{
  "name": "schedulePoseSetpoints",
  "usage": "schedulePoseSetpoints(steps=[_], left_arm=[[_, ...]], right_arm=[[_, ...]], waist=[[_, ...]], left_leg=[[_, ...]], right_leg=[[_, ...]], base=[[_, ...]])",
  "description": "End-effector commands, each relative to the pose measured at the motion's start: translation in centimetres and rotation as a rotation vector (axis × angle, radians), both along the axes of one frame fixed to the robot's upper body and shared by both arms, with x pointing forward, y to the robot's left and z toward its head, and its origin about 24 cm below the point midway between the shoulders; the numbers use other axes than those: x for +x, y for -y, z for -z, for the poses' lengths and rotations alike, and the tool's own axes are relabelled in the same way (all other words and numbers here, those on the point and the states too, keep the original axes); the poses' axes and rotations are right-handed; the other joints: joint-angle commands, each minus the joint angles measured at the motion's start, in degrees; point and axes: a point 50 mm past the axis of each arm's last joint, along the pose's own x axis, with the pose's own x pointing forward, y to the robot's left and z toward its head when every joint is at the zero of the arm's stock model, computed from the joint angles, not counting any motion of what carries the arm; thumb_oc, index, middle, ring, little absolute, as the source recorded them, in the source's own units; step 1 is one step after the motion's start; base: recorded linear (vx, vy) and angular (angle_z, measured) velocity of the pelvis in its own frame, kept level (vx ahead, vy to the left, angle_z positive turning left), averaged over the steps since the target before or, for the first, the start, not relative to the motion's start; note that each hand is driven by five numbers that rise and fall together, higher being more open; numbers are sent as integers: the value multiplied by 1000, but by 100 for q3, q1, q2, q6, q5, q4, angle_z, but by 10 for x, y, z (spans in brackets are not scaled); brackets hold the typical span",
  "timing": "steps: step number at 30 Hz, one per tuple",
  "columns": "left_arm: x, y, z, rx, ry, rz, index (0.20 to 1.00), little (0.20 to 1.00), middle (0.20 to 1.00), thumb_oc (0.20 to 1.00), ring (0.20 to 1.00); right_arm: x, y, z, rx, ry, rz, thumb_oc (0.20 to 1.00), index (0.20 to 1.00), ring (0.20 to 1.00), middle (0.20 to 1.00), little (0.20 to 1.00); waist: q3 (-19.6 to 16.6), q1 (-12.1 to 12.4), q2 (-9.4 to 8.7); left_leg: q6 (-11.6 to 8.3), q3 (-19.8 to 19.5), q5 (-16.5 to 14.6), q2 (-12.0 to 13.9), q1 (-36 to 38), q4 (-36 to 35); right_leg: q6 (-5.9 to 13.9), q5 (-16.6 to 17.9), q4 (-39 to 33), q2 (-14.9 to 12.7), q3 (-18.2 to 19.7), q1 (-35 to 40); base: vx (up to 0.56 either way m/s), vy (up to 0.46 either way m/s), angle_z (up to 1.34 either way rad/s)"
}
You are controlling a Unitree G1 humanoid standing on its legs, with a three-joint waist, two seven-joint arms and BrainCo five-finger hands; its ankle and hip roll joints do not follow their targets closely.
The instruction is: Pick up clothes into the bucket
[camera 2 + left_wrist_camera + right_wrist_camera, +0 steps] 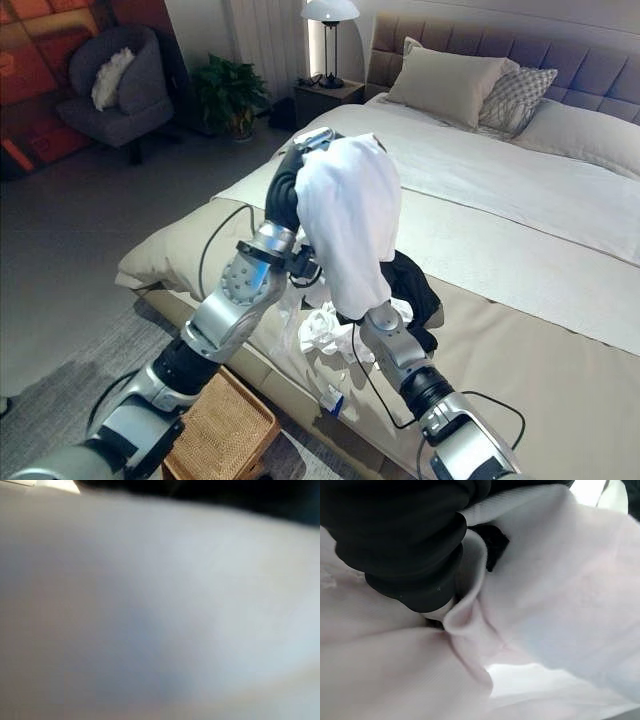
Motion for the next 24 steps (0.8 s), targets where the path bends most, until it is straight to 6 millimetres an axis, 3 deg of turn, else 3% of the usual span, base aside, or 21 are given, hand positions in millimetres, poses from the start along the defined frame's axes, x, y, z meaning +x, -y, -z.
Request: schedulePoseSetpoints(steps=[1, 4, 5, 6, 7, 8, 9, 12, 13, 17, 19, 24], left_arm=[[5, -25, -23, -68, 126, -123, 200, 200, 200, 200, 200], [15, -50, -13, -45, 102, -256, 200, 200, 200, 200, 200], [20, -68, -7, -25, 91, -356, 200, 200, 200, 200, 200], [20, -68, -7, -25, 91, -357, 200, 200, 200, 200, 200], [24, -85, 1, 0, 75, -464, 200, 200, 200, 200, 200], [23, -85, 2, 1, 75, -465, 200, 200, 200, 200, 200], [27, -101, 12, 32, 48, -569, 200, 200, 200, 200, 200], [29, -111, 22, 58, 26, -643, 200, 200, 200, 200, 200], [31, -118, 37, 91, -34, -681, 200, 200, 200, 200, 200], [32, -115, 54, 145, -87, -664, 200, 200, 200, 200, 200], [31, -108, 75, 180, -171, -604, 200, 200, 200, 200, 200], [31, -93, 102, 225, -285, -517, 200, 200, 200, 200, 200]], right_arm=[[7, 20, -38, 160, 175, 70, 200, 200, 200, 200, 200], [3, 46, -30, 174, 163, 151, 200, 200, 200, 200, 200], [0, 60, -29, 189, 168, 202, 200, 200, 200, 200, 200], [0, 60, -29, 189, 168, 201, 200, 200, 200, 200, 200], [-4, 71, -28, 201, 179, 243, 200, 200, 200, 200, 200], [-4, 71, -28, 201, 178, 243, 200, 200, 200, 200, 200], [-6, 81, -31, 210, 199, 277, 200, 200, 200, 200, 200], [-8, 86, -34, 234, 221, 297, 200, 200, 200, 200, 200], [-10, 87, -38, 280, 241, 301, 200, 200, 200, 200, 200], [-11, 80, -47, 334, 275, 260, 200, 200, 200, 200, 200], [-11, 70, -58, 362, 310, 195, 200, 200, 200, 200, 200], [-11, 49, -74, 428, 351, 79, 200, 200, 200, 200, 200]], waist=[[-96, 54, -294], [-114, 25, -286], [-123, 11, -287], [-126, 11, -286], [-133, -2, -287], [-137, -2, -286], [-138, -13, -291], [-142, -22, -290], [-135, -26, -290], [-132, -17, -306], [-111, -5, -319], [-100, 3, -341]], left_leg=[[-6, 83, -306, -62, 336, 62], [-9, 96, -315, -66, 354, 60], [-12, 110, -324, -59, 370, 55], [-12, 111, -325, -58, 371, 55], [-15, 121, -332, -55, 383, 53], [-15, 122, -333, -55, 385, 53], [-23, 137, -333, -48, 390, 51], [-30, 147, -335, -39, 394, 50], [-33, 151, -334, -33, 391, 51], [-39, 149, -328, -22, 388, 53], [-38, 151, -319, -18, 373, 60], [-31, 165, -314, -18, 347, 69]], right_leg=[[515, 300, 116, -323, 132, 163], [512, 282, 117, -317, 134, 176], [513, 277, 117, -314, 132, 174], [513, 276, 117, -313, 133, 175], [512, 269, 115, -305, 146, 174], [512, 268, 115, -305, 147, 175], [508, 262, 110, -297, 146, 179], [506, 256, 109, -292, 158, 180], [502, 253, 114, -288, 163, 173], [497, 251, 119, -280, 169, 159], [492, 252, 114, -277, 178, 152], [493, 266, 107, -275, 201, 126]], base=[[0, 0, 0], [0, 0, 0], [0, 0, 0], [0, 0, 0], [10, 3, -5], [15, 1, -9], [6, -2, -8], [3, -1, -2], [0, 0, 0], [0, 0, 0], [0, 0, 0], [0, 0, 0]])
